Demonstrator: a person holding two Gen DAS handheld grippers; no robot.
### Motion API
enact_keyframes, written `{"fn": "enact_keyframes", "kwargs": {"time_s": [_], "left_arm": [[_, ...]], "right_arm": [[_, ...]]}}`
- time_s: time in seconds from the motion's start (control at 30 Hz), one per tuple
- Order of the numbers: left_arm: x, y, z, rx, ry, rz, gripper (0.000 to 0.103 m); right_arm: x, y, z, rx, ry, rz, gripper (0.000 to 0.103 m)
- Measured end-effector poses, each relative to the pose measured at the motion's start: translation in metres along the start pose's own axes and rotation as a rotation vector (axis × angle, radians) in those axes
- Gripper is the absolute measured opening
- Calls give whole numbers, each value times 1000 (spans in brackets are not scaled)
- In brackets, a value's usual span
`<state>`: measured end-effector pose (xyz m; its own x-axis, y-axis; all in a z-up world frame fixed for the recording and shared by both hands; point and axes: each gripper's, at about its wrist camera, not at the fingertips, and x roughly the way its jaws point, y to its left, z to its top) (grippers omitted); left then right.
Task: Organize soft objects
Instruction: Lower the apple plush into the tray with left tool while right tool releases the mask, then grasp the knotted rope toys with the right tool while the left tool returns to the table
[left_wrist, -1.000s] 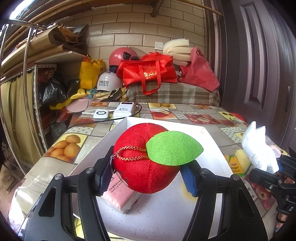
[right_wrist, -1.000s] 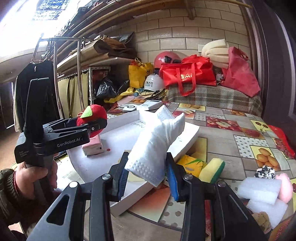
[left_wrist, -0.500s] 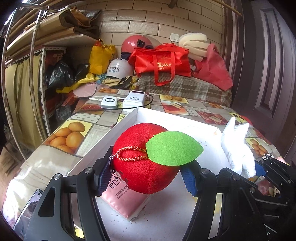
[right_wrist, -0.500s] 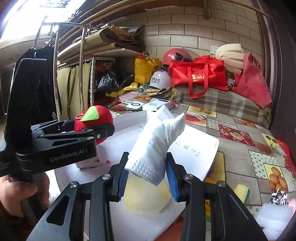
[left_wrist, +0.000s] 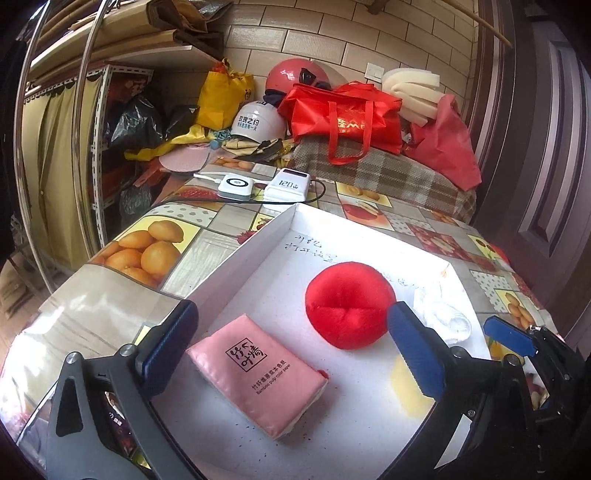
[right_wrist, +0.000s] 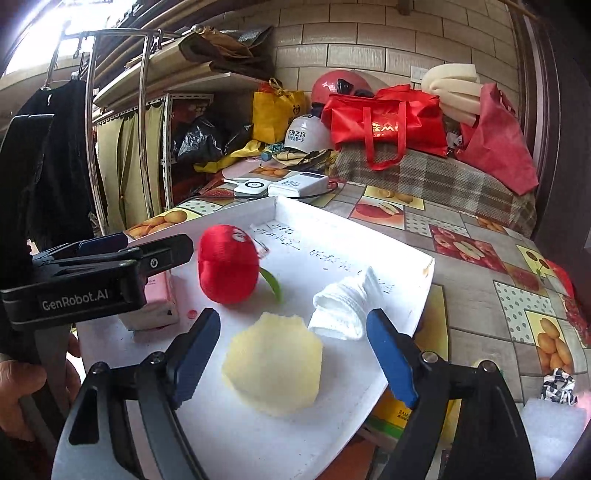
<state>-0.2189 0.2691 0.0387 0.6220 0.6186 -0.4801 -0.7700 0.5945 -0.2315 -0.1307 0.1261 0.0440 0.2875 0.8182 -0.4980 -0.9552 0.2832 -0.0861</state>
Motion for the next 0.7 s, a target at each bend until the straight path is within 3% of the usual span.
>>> {"fn": "enact_keyframes", "kwargs": {"time_s": [0.5, 0.7], "left_arm": [[-4, -4, 2, 28, -15, -2, 103], [-13, -14, 2, 71, -63, 5, 103]], "right_arm": [[-1, -1, 1, 6, -23, -9, 84], [-13, -3, 0, 16, -81, -13, 102]]}}
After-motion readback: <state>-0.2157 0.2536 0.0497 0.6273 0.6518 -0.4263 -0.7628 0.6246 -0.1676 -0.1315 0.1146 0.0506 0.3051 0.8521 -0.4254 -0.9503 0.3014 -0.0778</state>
